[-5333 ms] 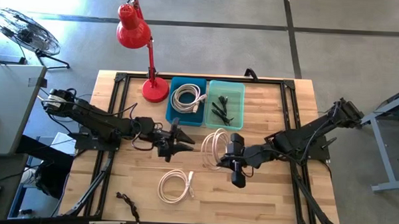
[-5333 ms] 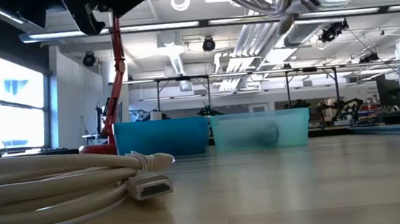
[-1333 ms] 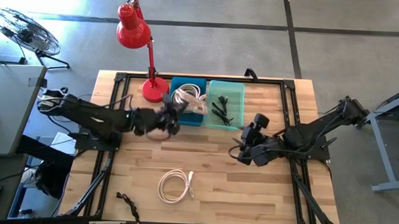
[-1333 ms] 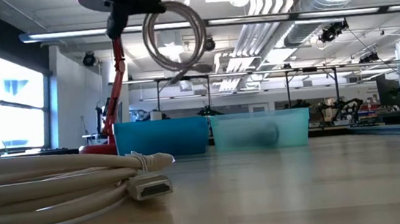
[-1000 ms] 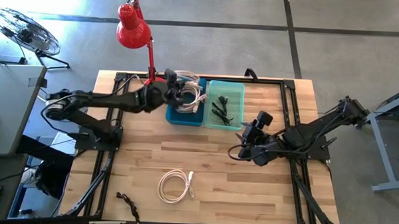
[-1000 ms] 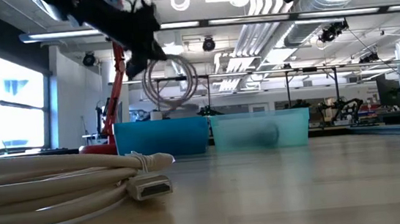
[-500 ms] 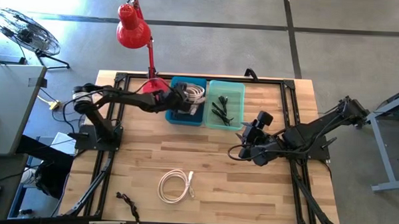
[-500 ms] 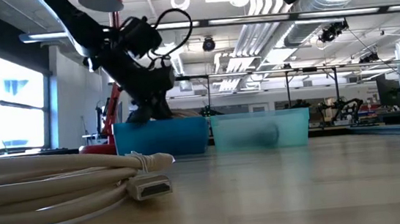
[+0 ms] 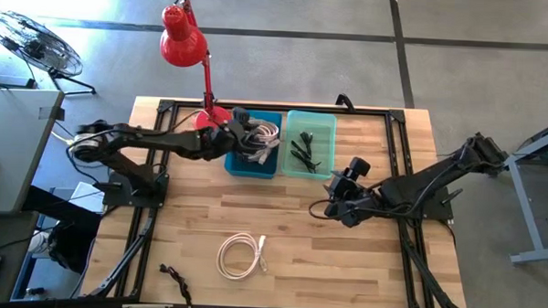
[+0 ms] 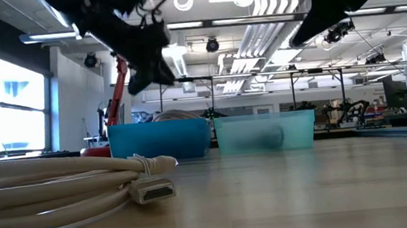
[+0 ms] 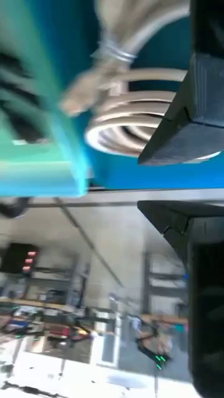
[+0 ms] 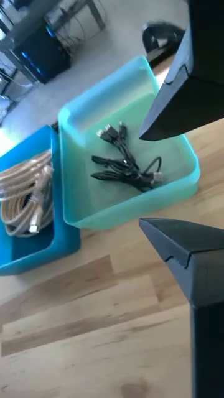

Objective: Pick & Place USB Port
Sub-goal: Put the white HDMI cable into the blue bin

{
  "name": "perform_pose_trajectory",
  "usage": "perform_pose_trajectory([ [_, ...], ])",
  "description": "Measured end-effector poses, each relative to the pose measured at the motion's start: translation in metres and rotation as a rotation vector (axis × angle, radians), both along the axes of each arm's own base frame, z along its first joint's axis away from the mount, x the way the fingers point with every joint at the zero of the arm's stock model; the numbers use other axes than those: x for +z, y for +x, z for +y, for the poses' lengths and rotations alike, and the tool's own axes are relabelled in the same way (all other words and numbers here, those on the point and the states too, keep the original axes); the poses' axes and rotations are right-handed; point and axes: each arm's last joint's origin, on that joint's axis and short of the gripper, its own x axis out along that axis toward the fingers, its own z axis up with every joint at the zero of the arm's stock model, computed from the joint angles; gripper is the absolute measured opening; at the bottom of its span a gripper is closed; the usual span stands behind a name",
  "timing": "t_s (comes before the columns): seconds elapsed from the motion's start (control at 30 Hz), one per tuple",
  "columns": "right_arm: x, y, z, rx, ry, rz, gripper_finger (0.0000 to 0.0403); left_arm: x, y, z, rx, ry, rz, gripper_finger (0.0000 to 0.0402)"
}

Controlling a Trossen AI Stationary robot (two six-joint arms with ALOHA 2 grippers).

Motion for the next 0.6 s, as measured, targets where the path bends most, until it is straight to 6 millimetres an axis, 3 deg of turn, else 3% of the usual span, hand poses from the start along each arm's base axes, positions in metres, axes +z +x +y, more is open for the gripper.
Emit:
perform_pose_trajectory([
  [0.17, -0.003, 0.002, -0.004, 0.009, 0.03, 0.013, 0.0208, 0.032, -0.009, -0.003, -0.002, -0.063, -0.088, 0.0129],
  [0.33, -0.003, 0.002, -0.003, 0.018, 0.033, 0.018, 0.0208, 0.063, -0.023, -0.011, -0.021, -0.21, -0.059, 0.0172],
  [0.47, -0.003, 0.003, -0.003, 0.032, 0.061, 0.023, 0.0208, 0.077, -0.036, -0.023, -0.117, -0.527, 0.024, 0.0202],
  [0.6, -0.003, 0.004, -0.002, 0.034, 0.071, 0.008, 0.0208, 0.069, -0.048, -0.041, -0.242, -0.965, 0.157, 0.022],
])
